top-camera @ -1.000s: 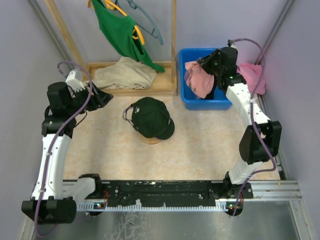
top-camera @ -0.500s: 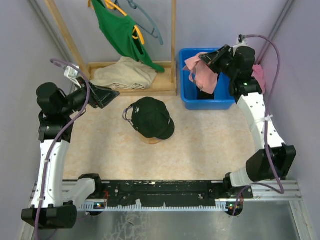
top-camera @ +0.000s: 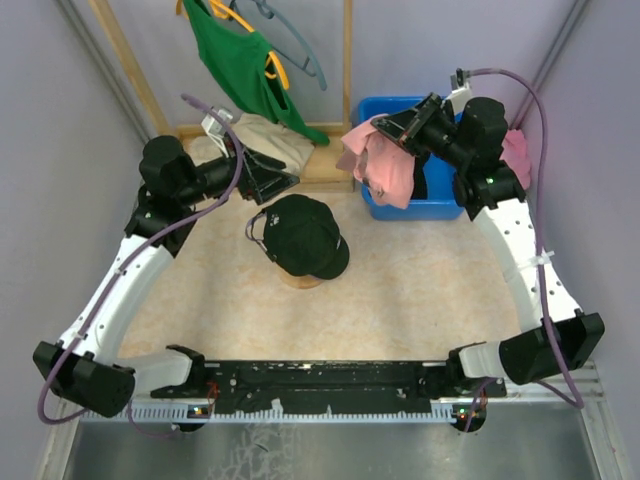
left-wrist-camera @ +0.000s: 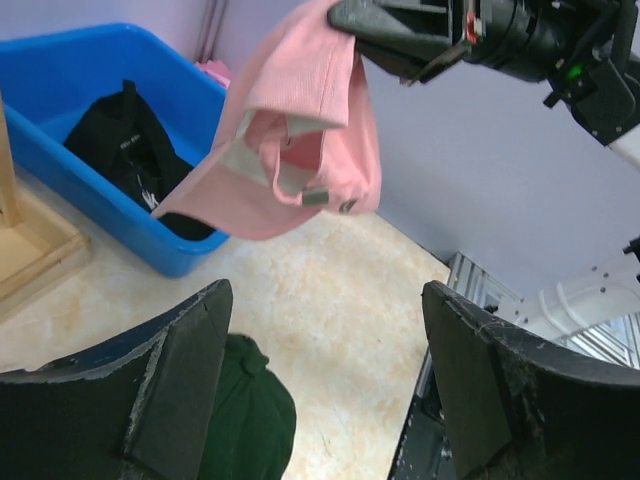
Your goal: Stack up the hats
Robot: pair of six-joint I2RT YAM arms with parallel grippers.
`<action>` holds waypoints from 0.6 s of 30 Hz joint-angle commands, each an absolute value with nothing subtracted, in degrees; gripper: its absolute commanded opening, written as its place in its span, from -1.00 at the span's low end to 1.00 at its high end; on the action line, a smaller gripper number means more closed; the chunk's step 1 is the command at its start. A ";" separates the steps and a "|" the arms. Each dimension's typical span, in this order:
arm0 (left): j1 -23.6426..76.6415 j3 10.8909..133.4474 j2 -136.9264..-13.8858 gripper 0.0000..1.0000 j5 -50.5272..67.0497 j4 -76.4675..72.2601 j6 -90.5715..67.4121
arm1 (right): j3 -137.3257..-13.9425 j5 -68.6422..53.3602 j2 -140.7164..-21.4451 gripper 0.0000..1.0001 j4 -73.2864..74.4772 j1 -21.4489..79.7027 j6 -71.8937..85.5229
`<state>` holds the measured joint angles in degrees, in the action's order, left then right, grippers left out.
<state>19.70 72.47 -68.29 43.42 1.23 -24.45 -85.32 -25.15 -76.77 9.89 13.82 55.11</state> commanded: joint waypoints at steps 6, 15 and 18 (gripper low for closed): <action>32.69 77.06 -73.37 0.68 28.60 -8.30 -20.13 | -90.10 -27.12 -74.23 -1.00 7.72 16.54 56.07; 40.14 78.56 -77.95 0.80 20.79 -11.27 -17.37 | -90.60 -28.22 -74.01 -1.00 9.25 17.49 55.96; 40.97 77.50 -79.02 0.84 19.41 -13.53 -18.04 | -89.99 -28.86 -73.39 -1.00 8.70 17.48 56.60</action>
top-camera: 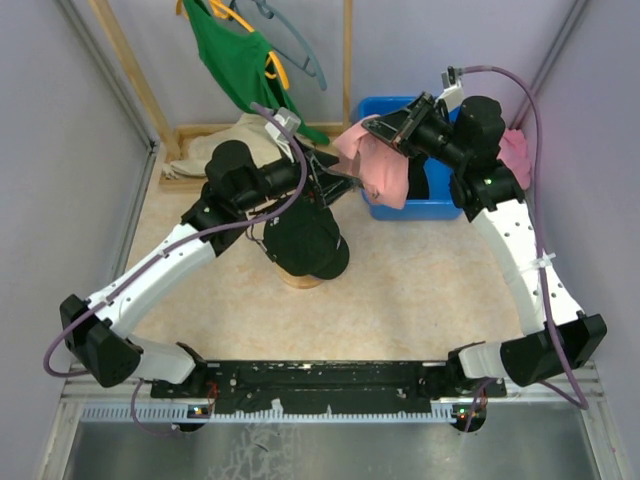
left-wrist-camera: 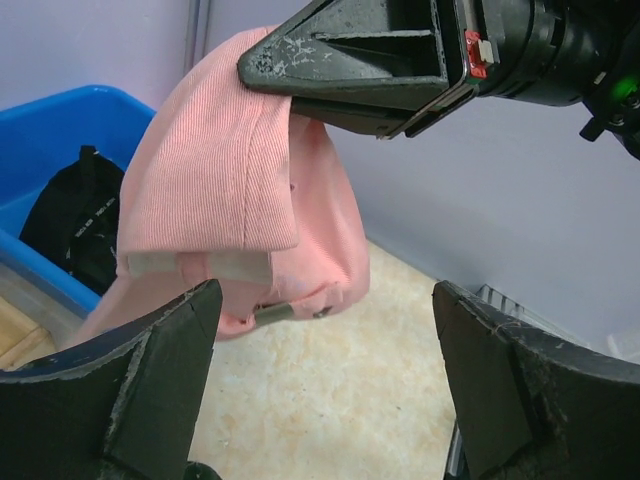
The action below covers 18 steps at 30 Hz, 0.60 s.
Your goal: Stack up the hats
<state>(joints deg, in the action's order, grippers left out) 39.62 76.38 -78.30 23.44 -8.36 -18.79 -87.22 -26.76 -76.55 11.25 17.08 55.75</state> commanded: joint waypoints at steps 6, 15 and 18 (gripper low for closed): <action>41.89 76.42 -80.71 0.87 17.42 -18.60 -19.13 | -87.68 -30.51 -72.08 -1.00 7.44 17.45 58.09; 42.71 80.58 -86.28 0.94 15.97 -20.30 -17.95 | -84.48 -33.93 -70.76 -1.00 5.91 17.83 60.53; 42.88 81.93 -87.63 0.94 16.69 -21.35 -18.02 | -83.72 -34.71 -70.59 -1.00 6.33 17.92 60.73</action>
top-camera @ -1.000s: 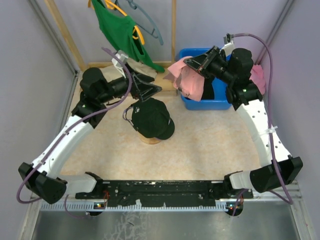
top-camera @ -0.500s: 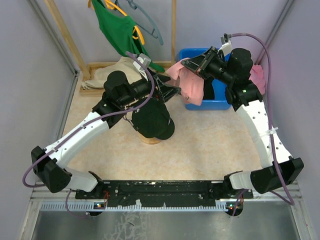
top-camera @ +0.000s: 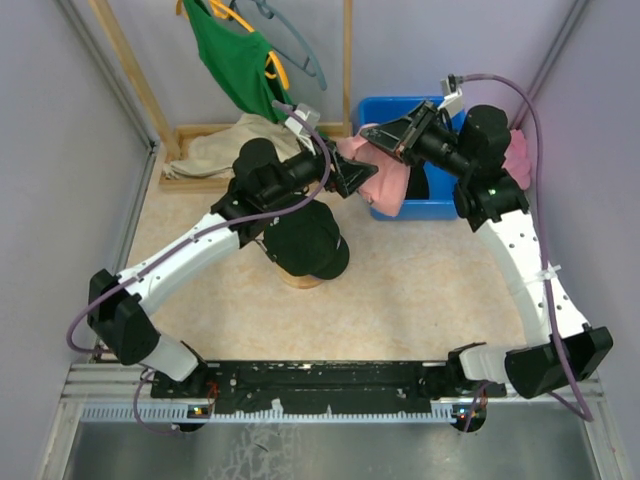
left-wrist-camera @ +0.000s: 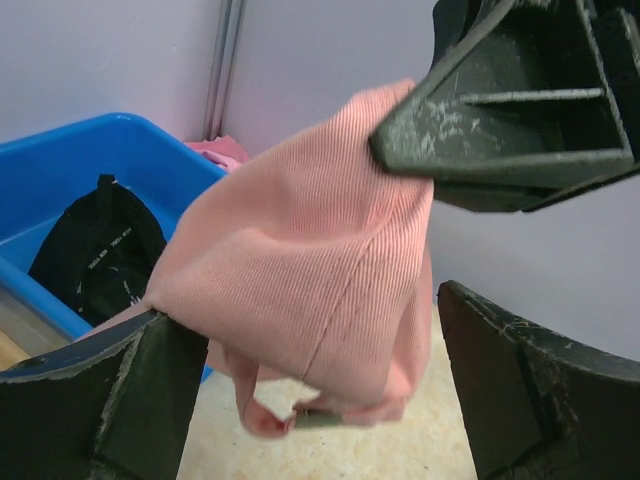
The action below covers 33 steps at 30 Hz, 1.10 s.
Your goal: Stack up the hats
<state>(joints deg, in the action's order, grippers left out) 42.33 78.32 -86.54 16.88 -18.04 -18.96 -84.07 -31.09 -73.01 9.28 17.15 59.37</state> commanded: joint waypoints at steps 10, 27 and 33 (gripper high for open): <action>43.42 85.98 -92.54 -0.64 21.02 -21.47 -21.03 | -82.35 -36.56 -70.01 -1.00 5.60 18.15 62.12; 37.57 102.63 -90.39 -1.00 30.22 -3.68 -31.29 | -77.28 -45.99 -63.08 0.16 0.94 0.03 55.80; 31.73 100.12 -88.63 -1.00 41.55 -10.52 -43.07 | -63.65 -56.60 -62.41 0.20 -20.34 -2.68 71.76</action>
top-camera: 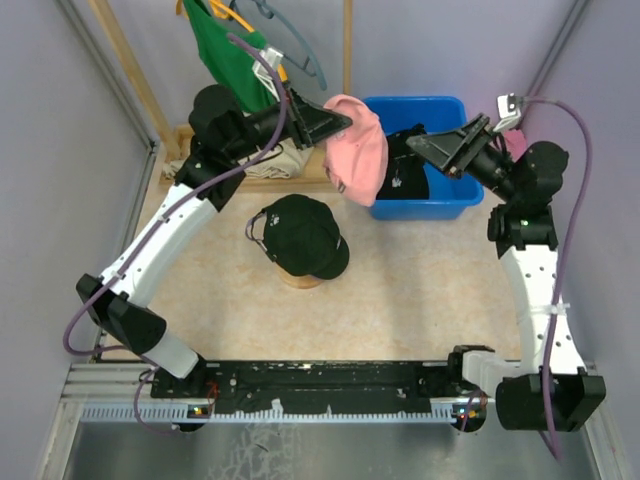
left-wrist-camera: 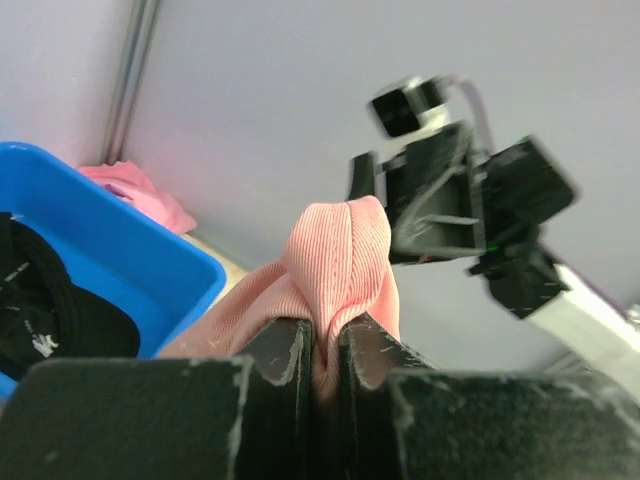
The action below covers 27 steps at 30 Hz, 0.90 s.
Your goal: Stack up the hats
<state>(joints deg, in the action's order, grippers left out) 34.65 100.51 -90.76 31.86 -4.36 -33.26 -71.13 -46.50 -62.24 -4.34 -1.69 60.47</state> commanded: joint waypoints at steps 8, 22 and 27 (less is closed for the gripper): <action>27.12 94.65 -89.54 -1.00 55.10 -39.30 -71.61 | -46.19 -61.56 -67.83 0.19 -57.04 -2.85 99.51; 28.29 96.34 -98.19 -1.00 51.79 -80.65 -109.72 | -43.72 -57.60 -81.87 0.33 -97.30 3.21 127.78; 29.18 97.69 -98.27 -1.00 51.95 -78.89 -108.50 | -43.72 -54.85 -82.95 0.34 -93.15 7.23 123.12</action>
